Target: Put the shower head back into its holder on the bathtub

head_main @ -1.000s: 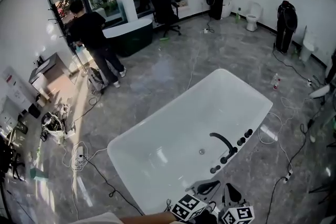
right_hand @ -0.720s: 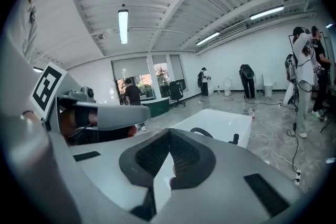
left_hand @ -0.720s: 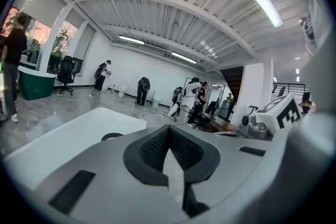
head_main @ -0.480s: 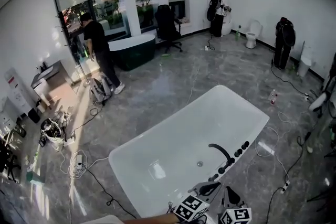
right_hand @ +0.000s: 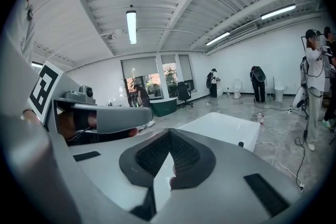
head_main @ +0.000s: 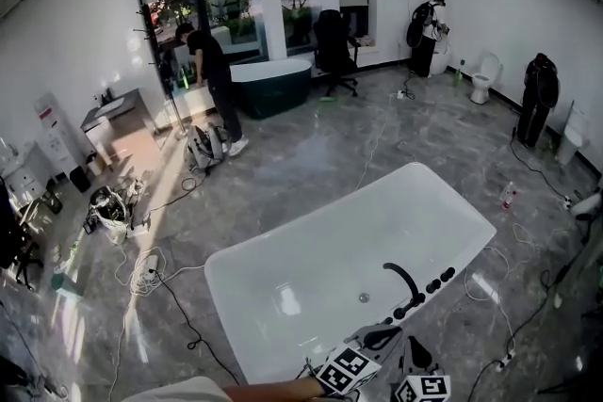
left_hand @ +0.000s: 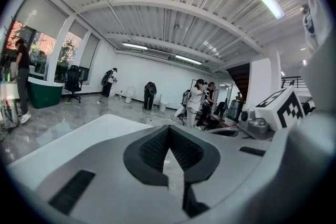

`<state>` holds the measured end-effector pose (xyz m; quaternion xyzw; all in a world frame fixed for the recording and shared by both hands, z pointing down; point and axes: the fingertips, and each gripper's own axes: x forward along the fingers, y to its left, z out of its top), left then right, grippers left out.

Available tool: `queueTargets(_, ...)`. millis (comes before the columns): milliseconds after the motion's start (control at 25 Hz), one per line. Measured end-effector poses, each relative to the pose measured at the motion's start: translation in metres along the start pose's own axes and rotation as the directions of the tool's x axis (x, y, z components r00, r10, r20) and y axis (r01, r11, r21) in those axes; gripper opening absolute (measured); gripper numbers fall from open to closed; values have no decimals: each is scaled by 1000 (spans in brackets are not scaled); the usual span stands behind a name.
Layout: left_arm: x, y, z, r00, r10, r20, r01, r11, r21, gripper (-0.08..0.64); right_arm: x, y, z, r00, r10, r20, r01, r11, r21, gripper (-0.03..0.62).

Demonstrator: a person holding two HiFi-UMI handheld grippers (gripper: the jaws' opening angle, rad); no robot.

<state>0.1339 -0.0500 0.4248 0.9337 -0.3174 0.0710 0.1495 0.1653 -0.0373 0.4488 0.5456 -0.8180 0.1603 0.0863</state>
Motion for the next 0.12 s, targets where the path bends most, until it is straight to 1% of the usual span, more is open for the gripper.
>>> queueTargets(120, 3, -1, -2, 1000, 11, -4, -11, 1000, -2, 5, 1, -4, -3, 1000, 11, -9, -11, 1000, -1, 14)
